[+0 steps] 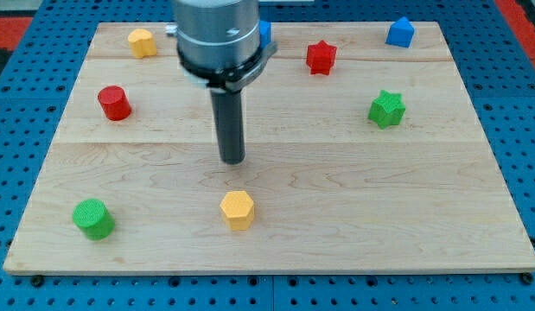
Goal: Move the red star to the bottom right of the board
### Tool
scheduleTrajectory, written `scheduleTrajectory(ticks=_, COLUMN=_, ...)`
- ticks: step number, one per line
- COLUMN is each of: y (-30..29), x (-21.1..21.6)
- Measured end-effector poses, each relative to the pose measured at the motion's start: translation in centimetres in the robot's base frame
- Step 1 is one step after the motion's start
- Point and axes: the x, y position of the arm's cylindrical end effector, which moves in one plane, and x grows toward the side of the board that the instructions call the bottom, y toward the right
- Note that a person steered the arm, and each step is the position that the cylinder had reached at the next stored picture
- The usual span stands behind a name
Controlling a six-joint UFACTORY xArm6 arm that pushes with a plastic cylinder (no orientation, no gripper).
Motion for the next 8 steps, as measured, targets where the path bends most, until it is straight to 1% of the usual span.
scheduleTrajectory(ticks=1, y=-1.7, x=4.5)
scheduleTrajectory(ticks=2, y=-0.7, x=6.8)
scheduleTrajectory(ticks=3, y=2.6, x=7.1)
scheduleTrajectory(ticks=4, y=0.8, x=1.4)
scheduleTrajectory(ticks=5, y=5.7, x=-7.9)
scheduleTrajectory(ticks=6, y=6.0, x=-14.5)
scheduleTrajectory(ticks=7, y=5.4, x=-18.0)
scheduleTrajectory(ticks=8, y=7.8, x=-22.8)
